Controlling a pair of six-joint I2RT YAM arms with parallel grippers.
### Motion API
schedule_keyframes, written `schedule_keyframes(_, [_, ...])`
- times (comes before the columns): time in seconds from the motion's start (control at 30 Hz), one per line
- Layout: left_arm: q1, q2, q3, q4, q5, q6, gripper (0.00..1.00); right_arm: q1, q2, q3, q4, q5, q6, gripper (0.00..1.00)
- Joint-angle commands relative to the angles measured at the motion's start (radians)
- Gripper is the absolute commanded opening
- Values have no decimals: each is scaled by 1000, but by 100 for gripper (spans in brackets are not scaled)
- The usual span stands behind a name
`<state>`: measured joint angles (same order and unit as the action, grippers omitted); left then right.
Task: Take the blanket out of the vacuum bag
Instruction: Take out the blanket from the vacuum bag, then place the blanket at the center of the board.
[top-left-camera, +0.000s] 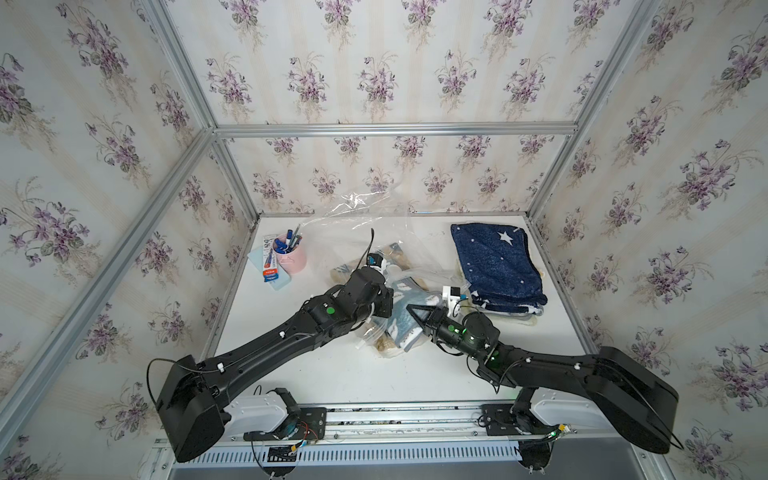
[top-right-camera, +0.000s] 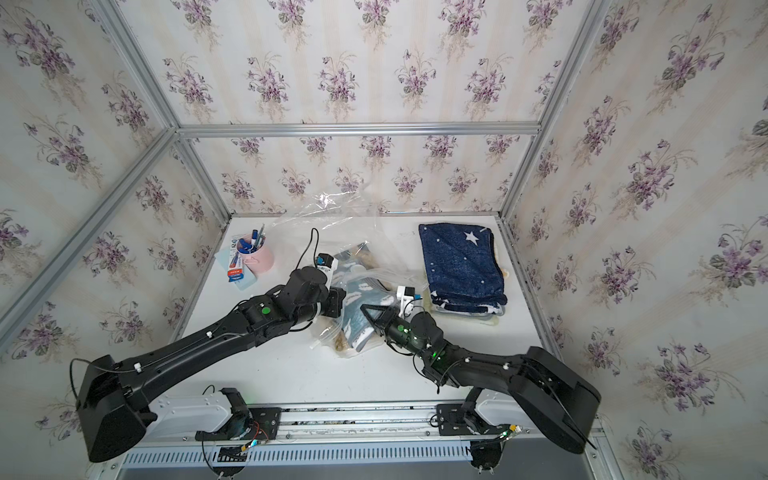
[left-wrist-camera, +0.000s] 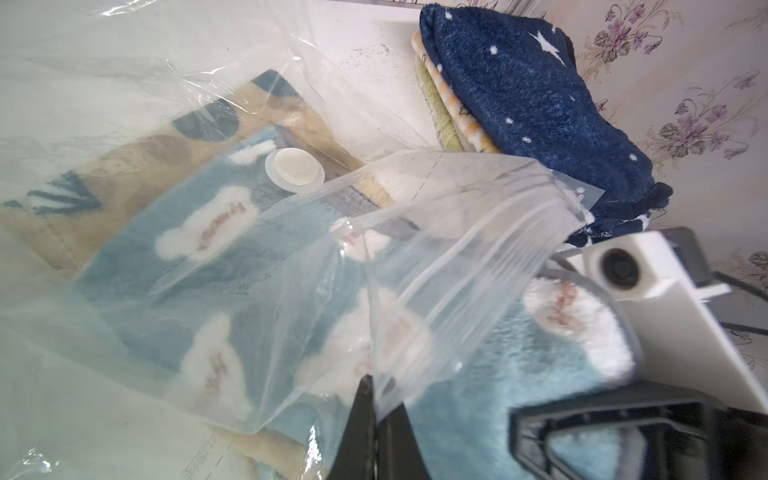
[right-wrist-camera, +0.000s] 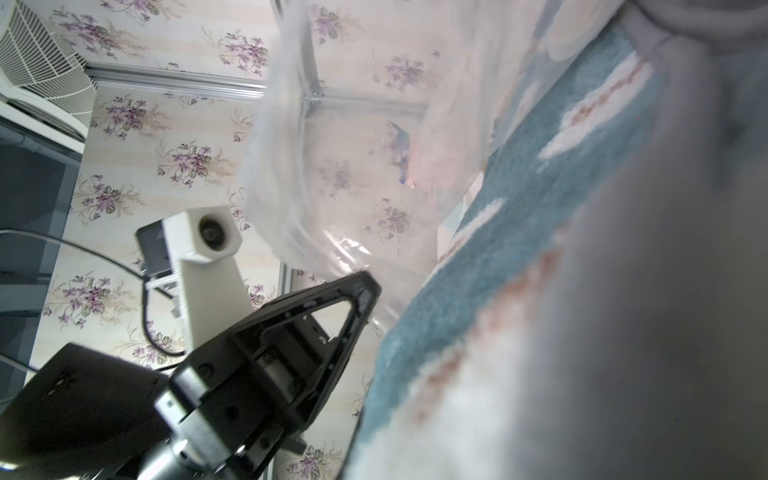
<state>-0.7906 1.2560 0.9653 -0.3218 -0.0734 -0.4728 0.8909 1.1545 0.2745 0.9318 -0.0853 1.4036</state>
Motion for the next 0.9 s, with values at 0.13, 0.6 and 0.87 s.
schedule_keyframes(0.13, [1, 7, -51, 86, -14, -34, 0, 2, -246, 33, -306, 13, -155, 0])
schedule_keyframes(0.6, [1, -14, -98, 97, 0, -70, 0, -74, -336, 545, -812, 44, -500, 0])
schedule_keyframes(0.87, [1, -18, -127, 113, 6, -90, 0, -494, -171, 784, -733, -386, -467, 0])
